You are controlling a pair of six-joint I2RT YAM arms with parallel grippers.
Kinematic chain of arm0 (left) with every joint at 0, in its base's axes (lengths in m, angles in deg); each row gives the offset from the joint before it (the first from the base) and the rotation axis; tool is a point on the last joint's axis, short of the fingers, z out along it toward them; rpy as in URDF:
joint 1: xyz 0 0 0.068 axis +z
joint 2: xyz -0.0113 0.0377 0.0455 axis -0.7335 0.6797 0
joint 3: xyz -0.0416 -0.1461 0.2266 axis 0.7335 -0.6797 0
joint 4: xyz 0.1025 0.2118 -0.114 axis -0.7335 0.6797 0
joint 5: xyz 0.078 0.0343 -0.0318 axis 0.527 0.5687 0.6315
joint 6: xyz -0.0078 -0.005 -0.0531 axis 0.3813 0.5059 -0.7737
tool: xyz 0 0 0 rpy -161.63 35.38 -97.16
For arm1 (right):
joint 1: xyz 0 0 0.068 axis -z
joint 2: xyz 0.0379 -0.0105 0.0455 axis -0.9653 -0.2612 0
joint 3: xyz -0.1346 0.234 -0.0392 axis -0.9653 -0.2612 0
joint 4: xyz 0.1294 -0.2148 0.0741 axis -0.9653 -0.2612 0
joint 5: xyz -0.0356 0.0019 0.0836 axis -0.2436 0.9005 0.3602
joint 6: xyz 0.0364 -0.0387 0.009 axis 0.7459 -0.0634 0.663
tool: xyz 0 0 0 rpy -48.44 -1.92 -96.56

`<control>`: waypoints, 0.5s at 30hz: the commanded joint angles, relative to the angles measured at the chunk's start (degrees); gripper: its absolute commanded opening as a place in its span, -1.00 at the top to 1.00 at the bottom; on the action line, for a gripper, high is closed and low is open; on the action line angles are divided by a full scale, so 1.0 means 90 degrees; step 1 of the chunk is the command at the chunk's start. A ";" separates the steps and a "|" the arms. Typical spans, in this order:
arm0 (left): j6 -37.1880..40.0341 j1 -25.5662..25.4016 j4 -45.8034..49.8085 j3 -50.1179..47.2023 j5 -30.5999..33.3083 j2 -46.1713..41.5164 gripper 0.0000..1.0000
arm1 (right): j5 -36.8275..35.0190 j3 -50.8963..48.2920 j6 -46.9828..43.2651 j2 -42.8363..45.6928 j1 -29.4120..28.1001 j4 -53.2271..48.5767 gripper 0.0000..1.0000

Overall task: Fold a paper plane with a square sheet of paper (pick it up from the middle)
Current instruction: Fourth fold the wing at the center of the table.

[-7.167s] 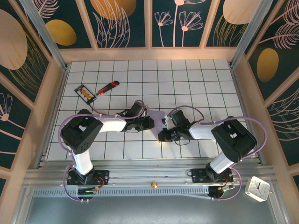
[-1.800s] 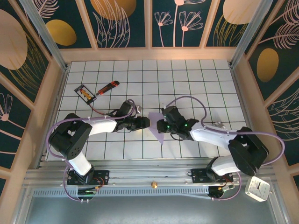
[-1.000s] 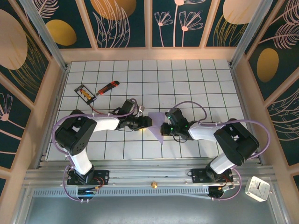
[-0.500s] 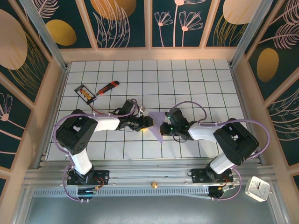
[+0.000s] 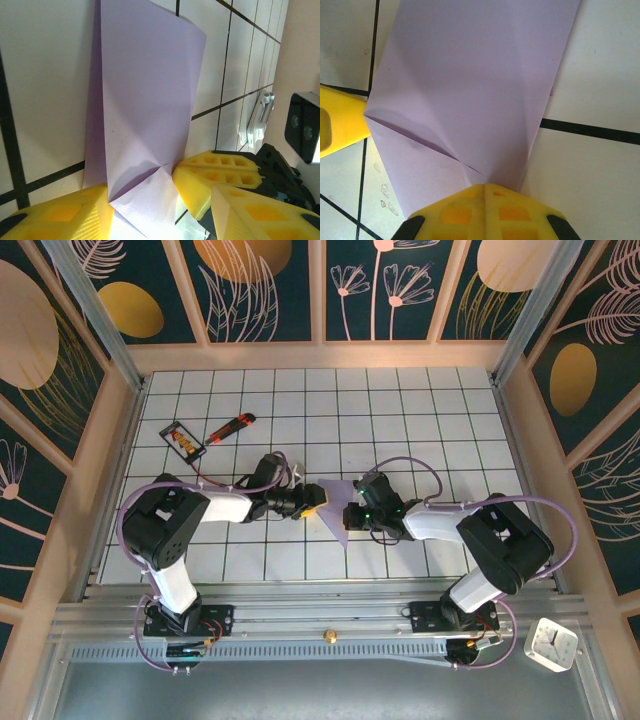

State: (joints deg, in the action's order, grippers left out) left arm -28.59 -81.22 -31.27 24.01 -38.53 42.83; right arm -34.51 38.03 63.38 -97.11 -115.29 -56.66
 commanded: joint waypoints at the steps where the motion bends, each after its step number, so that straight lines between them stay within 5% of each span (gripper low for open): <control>1: 0.0431 0.0044 -0.0161 0.0067 -0.0269 0.0142 -0.02 | -0.0165 -0.0220 -0.0090 -0.0156 0.0060 -0.0316 1.00; 15: 0.2177 0.0047 0.0902 0.0484 -0.0128 0.0472 0.48 | -0.0215 -0.0161 -0.0194 -0.0166 0.0068 -0.0447 1.00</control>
State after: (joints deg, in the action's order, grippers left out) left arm -13.38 -80.98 -26.09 26.61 -40.22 46.02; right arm -34.51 38.03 63.16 -97.11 -115.24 -56.70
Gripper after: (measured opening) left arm 0.266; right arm 0.057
